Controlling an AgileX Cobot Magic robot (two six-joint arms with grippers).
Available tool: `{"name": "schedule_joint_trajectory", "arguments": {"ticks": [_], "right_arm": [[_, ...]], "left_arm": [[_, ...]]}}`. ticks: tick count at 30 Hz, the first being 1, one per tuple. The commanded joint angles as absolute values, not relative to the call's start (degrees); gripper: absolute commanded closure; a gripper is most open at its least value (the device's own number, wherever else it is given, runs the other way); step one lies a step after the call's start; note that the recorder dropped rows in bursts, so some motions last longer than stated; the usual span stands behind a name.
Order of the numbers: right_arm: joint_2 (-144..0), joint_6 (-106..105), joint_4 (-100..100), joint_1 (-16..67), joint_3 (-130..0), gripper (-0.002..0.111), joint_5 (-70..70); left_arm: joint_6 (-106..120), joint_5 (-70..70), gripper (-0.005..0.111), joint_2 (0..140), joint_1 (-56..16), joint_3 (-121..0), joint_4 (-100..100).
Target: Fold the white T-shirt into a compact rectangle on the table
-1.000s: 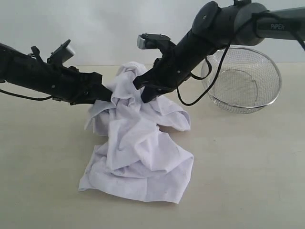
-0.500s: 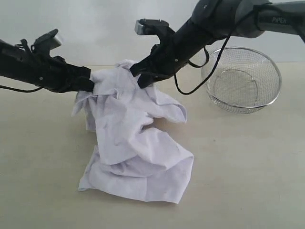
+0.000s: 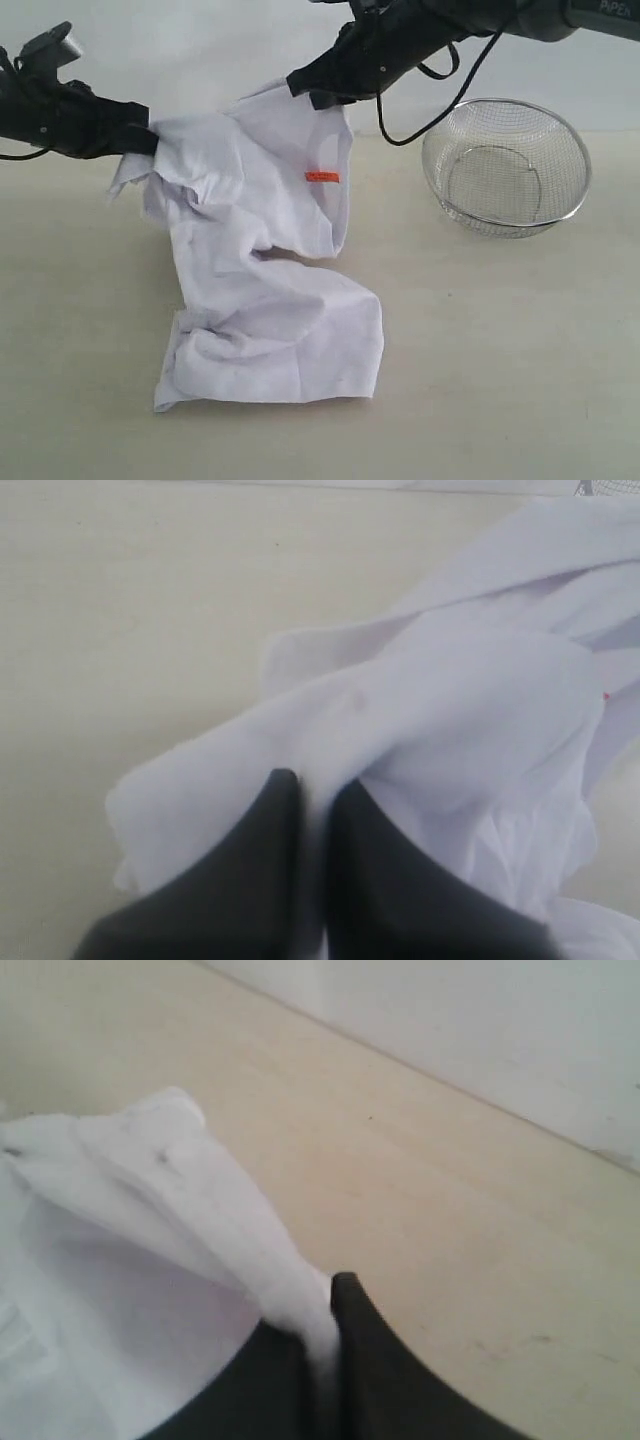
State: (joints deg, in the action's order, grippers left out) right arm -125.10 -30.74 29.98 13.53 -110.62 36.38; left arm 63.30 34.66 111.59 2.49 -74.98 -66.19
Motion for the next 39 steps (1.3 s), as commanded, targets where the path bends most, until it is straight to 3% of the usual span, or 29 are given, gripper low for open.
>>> {"name": "schedule_joint_trajectory", "arguments": {"ticks": [1, 9, 21, 29, 32, 35, 36, 39], "right_arm": [[-124.61, -27.29, 28.01, 11.12, -111.01, 0.108, 31.33], [-124.72, -24.25, 28.41, 7.85, -111.01, 0.108, 28.7], [-127.07, -33.59, 41.85, 10.77, -111.01, 0.108, 24.12], [-128.02, -37.67, 42.13, 14.35, -113.43, 0.107, 20.31], [-128.02, -36.75, 42.02, 14.21, -113.46, 0.086, 21.9], [-128.02, -36.14, 41.49, 13.91, -113.46, 0.042, 22.95], [-128.02, -34.79, 41.36, 13.91, -113.46, 0.034, 22.95], [-127.67, -30.34, 37.85, 13.65, -114.61, 0.05, 27.61]], "left_arm": [[59.76, 32.8, 0.102, 110.39, 2.84, -75.65, -60.32], [51.99, 33.2, 0.102, 109.1, 2.84, -75.65, -47.09], [55.51, 50.86, 0.102, 107.72, 2.38, -76.84, -56.58], [61.5, 54.9, 0.102, 107.72, -3.34, -76.84, -63.62], [62.21, 54.52, 0.102, 107.72, -5.27, -76.93, -64.95], [64.51, 54.41, 0.102, 107.72, -6.09, -77.38, -66.17], [65.27, 54.31, 0.102, 107.72, -6.2, -77.63, -66.69], [65.54, 55.53, 0.102, 109.34, -6.55, -80.81, -70.32]]}}
